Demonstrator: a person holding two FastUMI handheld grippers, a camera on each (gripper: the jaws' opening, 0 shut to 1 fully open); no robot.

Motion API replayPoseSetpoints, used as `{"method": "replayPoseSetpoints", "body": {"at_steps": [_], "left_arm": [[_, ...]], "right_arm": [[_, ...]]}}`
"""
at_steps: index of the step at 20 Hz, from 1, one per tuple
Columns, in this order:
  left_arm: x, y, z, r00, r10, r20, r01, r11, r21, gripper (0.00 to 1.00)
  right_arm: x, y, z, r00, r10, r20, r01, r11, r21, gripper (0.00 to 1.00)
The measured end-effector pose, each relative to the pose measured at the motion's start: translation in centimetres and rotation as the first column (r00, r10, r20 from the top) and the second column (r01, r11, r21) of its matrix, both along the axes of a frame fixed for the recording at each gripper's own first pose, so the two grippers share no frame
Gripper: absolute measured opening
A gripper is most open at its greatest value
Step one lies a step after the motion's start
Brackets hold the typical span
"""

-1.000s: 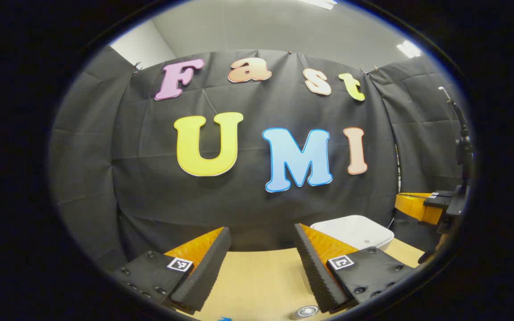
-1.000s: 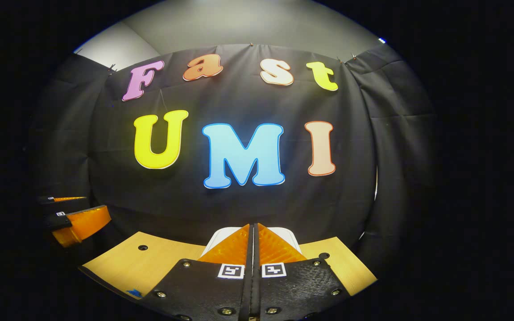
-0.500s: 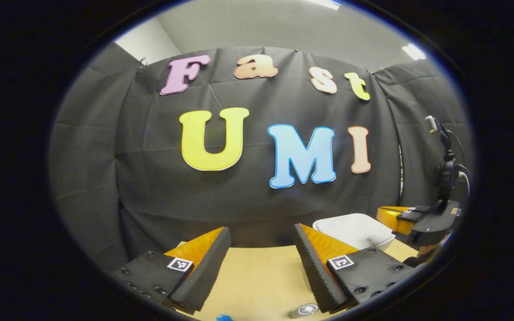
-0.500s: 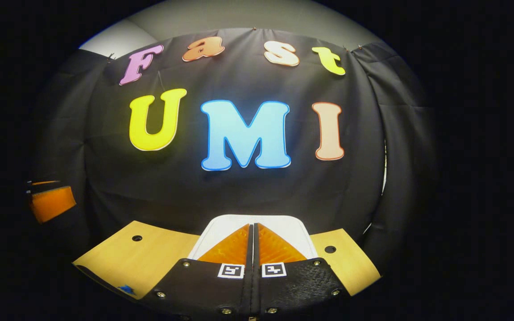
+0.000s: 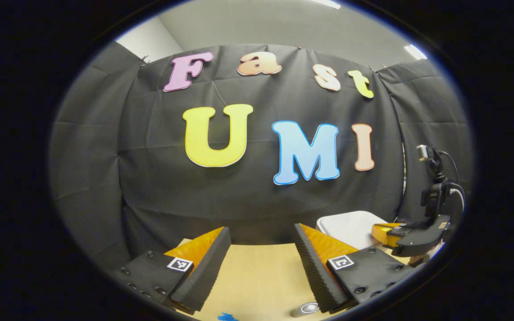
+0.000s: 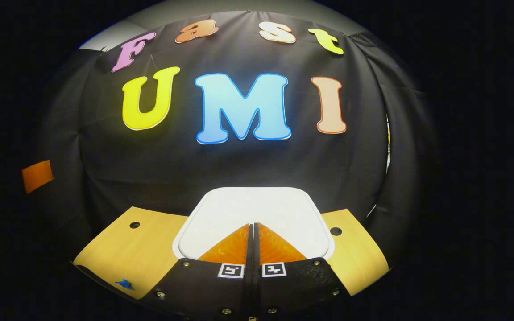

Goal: Press the lid of the desktop garbage bin to open it, pick up the crumpled paper on the desktop and throw it into the bin, then pick up the pop can on the desktop and drop it into the bin, and finally close the garbage bin lid.

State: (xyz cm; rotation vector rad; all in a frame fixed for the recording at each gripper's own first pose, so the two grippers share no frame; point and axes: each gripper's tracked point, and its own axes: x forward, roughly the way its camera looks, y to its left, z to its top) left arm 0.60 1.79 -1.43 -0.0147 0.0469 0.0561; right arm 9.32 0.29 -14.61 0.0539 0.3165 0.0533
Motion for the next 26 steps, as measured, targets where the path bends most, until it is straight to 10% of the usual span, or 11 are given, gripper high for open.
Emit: {"method": "replayPoseSetpoints", "body": {"at_steps": [26], "left_arm": [[-0.3,-0.8,-1.1,1.000,-0.019,-0.006,0.019,1.000,-0.010,0.95]], "right_arm": [[0.0,-0.4,3.1,0.999,0.016,0.041,-0.019,0.997,0.071,0.00]]}}
